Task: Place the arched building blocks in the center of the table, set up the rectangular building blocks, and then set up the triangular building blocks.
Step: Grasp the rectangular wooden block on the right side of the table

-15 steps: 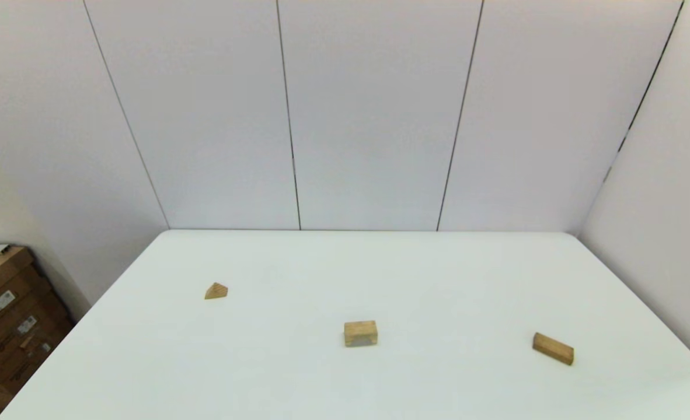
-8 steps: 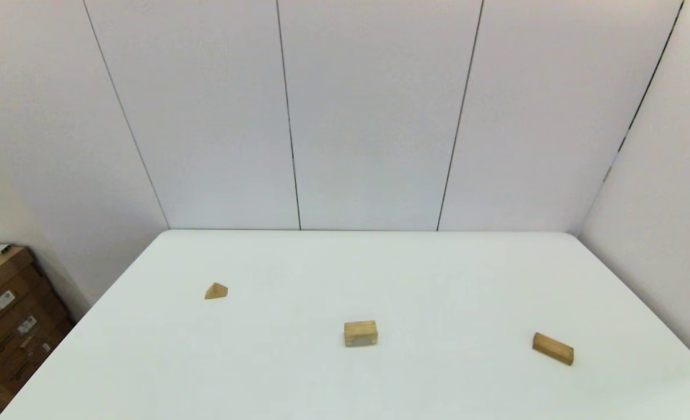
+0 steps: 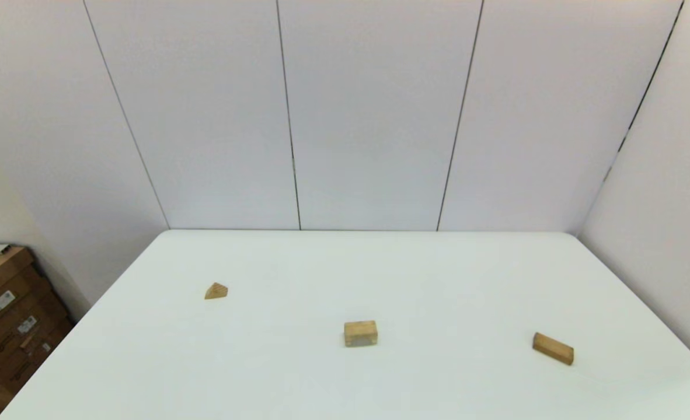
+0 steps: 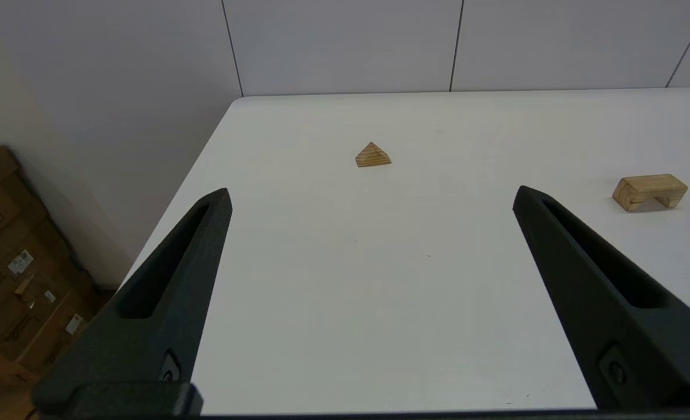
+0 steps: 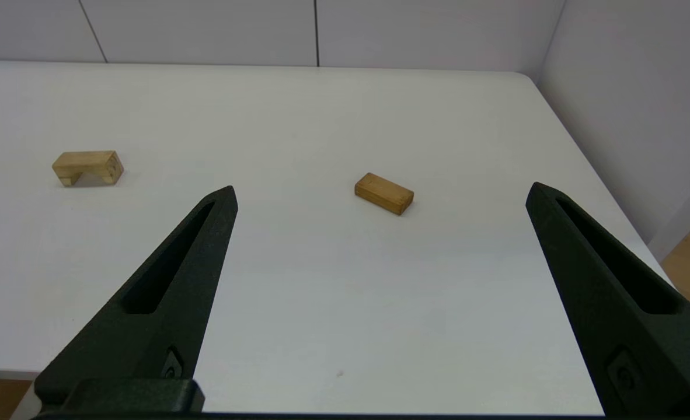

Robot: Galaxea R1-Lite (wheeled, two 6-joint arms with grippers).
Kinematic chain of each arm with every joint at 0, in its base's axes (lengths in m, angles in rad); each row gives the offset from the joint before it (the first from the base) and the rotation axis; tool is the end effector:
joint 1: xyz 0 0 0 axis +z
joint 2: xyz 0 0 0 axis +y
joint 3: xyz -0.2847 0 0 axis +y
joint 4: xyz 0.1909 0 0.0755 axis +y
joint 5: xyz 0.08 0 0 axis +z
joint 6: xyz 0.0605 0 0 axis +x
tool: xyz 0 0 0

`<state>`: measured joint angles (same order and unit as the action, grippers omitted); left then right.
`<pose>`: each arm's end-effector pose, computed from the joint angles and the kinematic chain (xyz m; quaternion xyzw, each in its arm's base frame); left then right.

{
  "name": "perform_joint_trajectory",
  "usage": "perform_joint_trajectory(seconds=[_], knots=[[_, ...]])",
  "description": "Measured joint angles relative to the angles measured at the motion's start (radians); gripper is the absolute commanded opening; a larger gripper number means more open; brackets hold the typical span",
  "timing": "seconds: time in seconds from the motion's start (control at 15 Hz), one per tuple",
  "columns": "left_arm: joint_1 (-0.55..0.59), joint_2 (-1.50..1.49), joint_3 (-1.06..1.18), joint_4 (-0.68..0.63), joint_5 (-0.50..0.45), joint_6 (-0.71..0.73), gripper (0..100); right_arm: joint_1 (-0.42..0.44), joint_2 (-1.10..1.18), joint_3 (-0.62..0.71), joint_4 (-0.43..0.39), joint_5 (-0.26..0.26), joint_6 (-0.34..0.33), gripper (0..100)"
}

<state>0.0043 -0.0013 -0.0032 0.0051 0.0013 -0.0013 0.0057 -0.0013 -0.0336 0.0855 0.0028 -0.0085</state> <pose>0.0464 0.0003 0.0759 -0.0007 0.0003 0.0028 1.0000 0.0438 0.0004 0.0746 -0.0043 0.0253 0.0044 0.9997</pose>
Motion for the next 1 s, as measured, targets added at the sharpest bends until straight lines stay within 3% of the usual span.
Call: perform_joint_trajectory(seconds=[0.53,0.8,1.0], knots=[[0.0,0.0,0.0,-0.001,0.0,0.0,100,0.0,0.082,-0.075,0.019,0.004,-0.021,100],[0.0,0.0,0.0,0.0,0.0,0.0,100,0.002,0.478,-0.233,0.016,0.007,-0.024,100],[0.0,0.0,0.0,0.0,0.0,0.0,100,0.002,0.876,-0.382,0.013,0.017,-0.078,100]])
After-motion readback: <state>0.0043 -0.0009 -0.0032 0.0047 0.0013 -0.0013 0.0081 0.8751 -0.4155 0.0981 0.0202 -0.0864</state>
